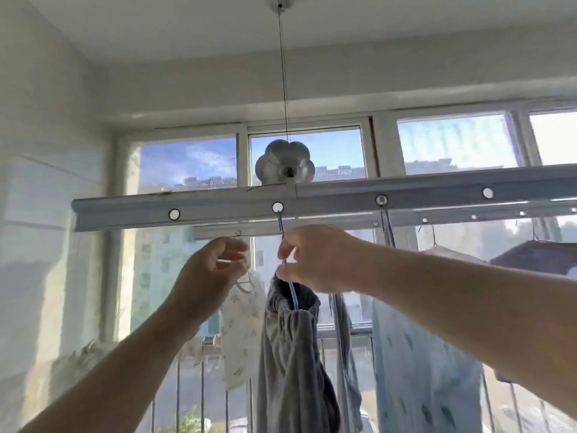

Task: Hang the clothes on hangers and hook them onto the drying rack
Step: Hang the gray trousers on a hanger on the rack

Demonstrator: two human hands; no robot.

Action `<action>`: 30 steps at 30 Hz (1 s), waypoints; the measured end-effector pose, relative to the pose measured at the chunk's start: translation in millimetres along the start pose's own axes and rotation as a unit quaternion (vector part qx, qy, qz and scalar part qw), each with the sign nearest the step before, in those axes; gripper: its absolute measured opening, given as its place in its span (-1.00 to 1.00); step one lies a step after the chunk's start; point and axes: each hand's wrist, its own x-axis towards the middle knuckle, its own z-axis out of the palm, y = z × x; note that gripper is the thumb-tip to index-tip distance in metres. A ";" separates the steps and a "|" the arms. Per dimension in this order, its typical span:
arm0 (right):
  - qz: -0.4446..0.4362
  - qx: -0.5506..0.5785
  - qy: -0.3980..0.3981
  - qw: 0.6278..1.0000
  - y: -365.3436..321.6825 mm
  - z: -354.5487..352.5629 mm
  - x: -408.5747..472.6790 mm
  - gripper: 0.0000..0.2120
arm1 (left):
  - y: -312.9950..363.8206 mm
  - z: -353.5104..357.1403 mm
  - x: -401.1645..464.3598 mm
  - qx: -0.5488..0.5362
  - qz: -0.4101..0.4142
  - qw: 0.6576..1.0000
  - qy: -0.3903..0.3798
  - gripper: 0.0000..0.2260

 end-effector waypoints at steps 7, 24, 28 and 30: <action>0.079 -0.067 -0.026 0.994 7.9 41.9 31.1 -0.83 | -16.7 29.9 17.3 0.142 -0.015 0.987 -0.078 -0.72; -0.026 -0.246 0.024 0.969 75.9 31.4 11.7 -0.69 | -28.7 77.7 34.5 0.176 0.046 0.962 -0.202 -0.52; 0.042 -0.120 0.031 0.991 74.0 40.9 24.6 -0.81 | -29.8 77.4 35.9 0.152 0.072 0.964 -0.205 -0.62; 0.057 -0.039 0.043 0.997 70.4 45.4 33.7 -0.80 | -31.7 76.0 35.3 0.134 0.086 0.969 -0.191 -0.68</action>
